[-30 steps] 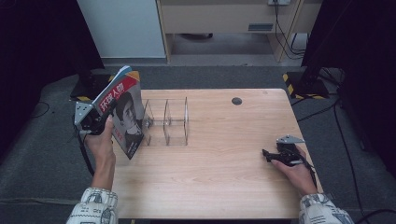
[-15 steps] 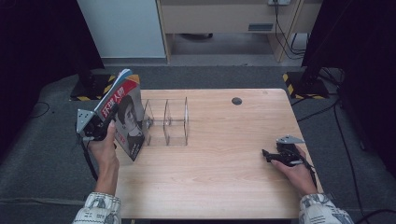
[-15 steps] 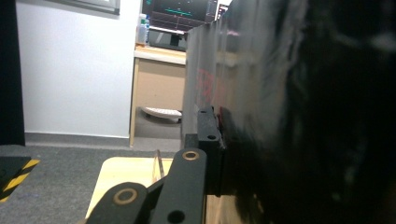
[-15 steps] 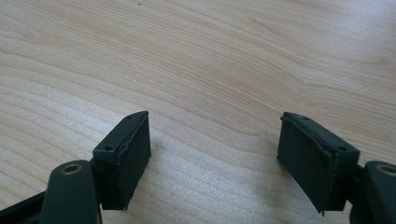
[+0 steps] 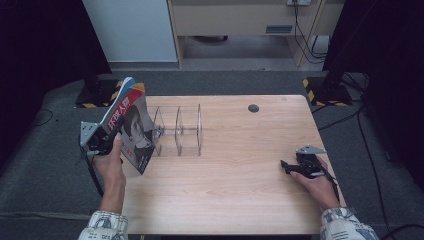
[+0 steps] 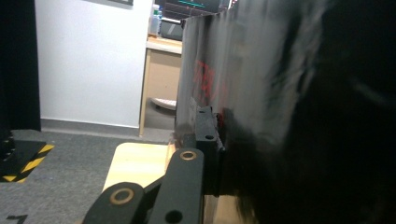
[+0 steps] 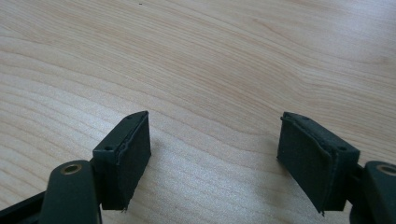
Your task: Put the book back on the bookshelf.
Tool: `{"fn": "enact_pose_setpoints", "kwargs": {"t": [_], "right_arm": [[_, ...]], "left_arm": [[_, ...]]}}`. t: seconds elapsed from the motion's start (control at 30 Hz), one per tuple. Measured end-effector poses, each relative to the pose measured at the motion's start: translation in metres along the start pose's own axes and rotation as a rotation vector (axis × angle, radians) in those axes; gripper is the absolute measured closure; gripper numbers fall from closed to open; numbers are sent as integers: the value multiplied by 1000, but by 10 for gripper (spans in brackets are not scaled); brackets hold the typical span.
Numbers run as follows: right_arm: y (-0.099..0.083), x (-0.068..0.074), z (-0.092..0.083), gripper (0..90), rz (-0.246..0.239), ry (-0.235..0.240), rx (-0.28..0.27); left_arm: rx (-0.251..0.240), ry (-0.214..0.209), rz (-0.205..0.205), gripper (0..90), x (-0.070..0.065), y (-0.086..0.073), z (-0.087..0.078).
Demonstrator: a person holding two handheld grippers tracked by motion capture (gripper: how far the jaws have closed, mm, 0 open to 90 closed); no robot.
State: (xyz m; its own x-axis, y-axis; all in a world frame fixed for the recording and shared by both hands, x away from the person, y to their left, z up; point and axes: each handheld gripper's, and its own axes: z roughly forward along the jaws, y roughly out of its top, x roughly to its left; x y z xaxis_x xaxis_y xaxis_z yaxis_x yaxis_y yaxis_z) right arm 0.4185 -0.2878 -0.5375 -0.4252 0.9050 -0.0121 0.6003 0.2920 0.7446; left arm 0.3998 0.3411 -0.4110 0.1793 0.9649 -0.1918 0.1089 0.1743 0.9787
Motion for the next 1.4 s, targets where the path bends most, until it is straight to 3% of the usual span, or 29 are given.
{"fn": "enact_pose_setpoints", "kwargs": {"t": [0.4, 0.7, 0.93, 1.13, 1.3, 1.4], "right_arm": [[0, 0, 0, 257, 1, 7, 2], [0, 0, 0, 256, 1, 8, 1], [0, 0, 0, 253, 5, 12, 2], [0, -1, 0, 253, 6, 14, 4], [0, -1, 0, 253, 6, 14, 4], [0, 0, 0, 253, 5, 14, 4]], "left_arm": [[29, -5, 22, 759, 1, 3, 0], [28, -9, 47, 491, -6, 3, 0], [66, -32, 61, 289, -6, 1, -4], [92, -52, 69, 217, -7, 0, -14], [122, -69, 103, 200, -8, -3, -21], [124, -79, 97, 196, -9, -3, -26]]}}
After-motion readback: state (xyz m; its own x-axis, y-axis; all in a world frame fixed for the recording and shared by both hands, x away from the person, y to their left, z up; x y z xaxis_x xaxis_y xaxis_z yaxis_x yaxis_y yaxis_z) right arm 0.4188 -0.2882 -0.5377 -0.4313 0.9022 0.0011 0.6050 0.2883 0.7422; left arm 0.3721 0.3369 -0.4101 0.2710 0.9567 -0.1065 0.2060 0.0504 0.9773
